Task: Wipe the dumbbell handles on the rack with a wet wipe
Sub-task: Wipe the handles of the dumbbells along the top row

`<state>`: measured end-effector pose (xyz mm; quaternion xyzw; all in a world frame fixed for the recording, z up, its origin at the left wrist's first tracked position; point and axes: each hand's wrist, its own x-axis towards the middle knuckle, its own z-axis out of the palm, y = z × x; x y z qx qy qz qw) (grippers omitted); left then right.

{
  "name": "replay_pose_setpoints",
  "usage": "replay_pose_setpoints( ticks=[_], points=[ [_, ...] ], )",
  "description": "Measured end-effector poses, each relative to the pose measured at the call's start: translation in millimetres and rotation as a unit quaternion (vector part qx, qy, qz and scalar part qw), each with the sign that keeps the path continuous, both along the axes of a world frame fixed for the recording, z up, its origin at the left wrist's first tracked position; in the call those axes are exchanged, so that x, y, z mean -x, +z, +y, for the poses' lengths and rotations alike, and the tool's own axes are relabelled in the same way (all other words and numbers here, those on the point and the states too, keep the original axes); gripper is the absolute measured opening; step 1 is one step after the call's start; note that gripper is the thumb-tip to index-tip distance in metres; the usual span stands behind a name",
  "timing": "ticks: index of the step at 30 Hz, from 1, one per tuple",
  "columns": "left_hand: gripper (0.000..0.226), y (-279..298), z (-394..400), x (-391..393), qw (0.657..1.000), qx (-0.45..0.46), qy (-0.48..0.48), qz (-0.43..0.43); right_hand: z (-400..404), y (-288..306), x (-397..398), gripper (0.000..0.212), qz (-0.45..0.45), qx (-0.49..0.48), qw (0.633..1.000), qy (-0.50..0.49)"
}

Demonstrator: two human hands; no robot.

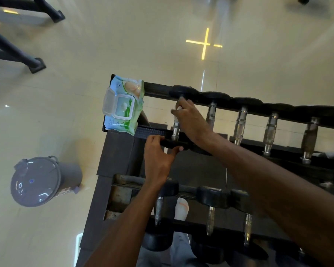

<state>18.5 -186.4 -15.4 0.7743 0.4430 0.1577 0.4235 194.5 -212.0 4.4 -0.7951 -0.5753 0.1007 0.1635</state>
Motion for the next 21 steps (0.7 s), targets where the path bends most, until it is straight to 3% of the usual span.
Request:
replay_pose_setpoints(
  ticks=[3,4,7,9,12,14,19,21],
  points=[
    [0.047,0.1,1.5,0.8,1.000,0.007,-0.008,-0.008,-20.8,4.0,16.8,0.026,0.019,0.107,0.977,0.184],
    [0.046,0.1,1.4,0.5,1.000,0.006,-0.015,-0.010,-25.3,7.8,13.8,0.025,0.031,0.103,0.976,0.191],
    [0.044,1.3,-1.5,-2.5,0.999,-0.017,-0.032,-0.007,-19.8,6.2,-10.6,0.017,0.047,0.025,0.997,0.049],
    [0.045,1.3,-2.8,-2.1,0.999,-0.021,-0.028,-0.006,-18.1,0.0,-9.2,0.016,0.070,0.010,0.997,0.010],
    [0.043,2.3,-2.1,-0.5,1.000,-0.013,-0.020,-0.019,-33.3,-14.1,11.0,0.015,0.120,0.012,0.993,0.008],
    [0.041,3.3,-1.8,-1.5,0.999,-0.007,-0.020,-0.026,-44.6,-19.6,16.3,0.019,0.110,0.021,0.994,0.001],
    [0.042,3.8,-0.2,-1.1,0.999,-0.007,-0.031,-0.014,-32.3,-4.0,5.9,0.020,0.035,0.032,0.991,0.124],
    [0.042,2.7,0.5,-1.0,0.999,-0.010,-0.030,-0.013,-15.3,-2.3,-9.0,0.019,0.001,-0.009,0.999,0.037]
  ],
)
